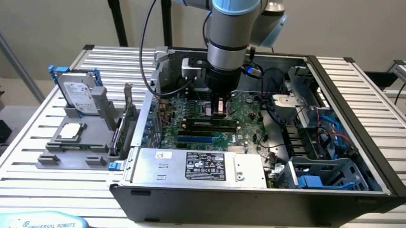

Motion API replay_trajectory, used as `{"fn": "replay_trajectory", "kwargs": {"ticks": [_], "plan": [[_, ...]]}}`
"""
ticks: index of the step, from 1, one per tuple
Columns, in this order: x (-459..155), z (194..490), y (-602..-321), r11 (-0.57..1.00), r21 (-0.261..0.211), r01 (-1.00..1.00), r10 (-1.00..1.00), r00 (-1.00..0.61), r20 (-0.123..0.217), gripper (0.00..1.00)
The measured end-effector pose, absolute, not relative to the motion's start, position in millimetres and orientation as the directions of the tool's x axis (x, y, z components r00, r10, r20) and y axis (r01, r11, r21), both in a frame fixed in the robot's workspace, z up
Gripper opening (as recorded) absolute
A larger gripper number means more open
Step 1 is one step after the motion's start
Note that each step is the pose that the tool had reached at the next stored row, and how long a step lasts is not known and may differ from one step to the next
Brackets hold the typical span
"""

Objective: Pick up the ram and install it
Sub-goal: 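Insert the ram into the slot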

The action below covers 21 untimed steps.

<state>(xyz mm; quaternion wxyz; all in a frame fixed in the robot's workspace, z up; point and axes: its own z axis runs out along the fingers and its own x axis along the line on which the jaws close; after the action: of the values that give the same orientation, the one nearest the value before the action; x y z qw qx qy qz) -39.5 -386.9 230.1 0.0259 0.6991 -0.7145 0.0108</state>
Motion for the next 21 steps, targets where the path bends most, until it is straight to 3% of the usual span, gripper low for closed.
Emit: {"fn": "replay_trajectory", "kwargs": {"ticks": [21], "plan": [[-39.5,229.5,-386.6,0.022,0.017,-1.0,-0.998,-0.021,0.061,0.13]]}}
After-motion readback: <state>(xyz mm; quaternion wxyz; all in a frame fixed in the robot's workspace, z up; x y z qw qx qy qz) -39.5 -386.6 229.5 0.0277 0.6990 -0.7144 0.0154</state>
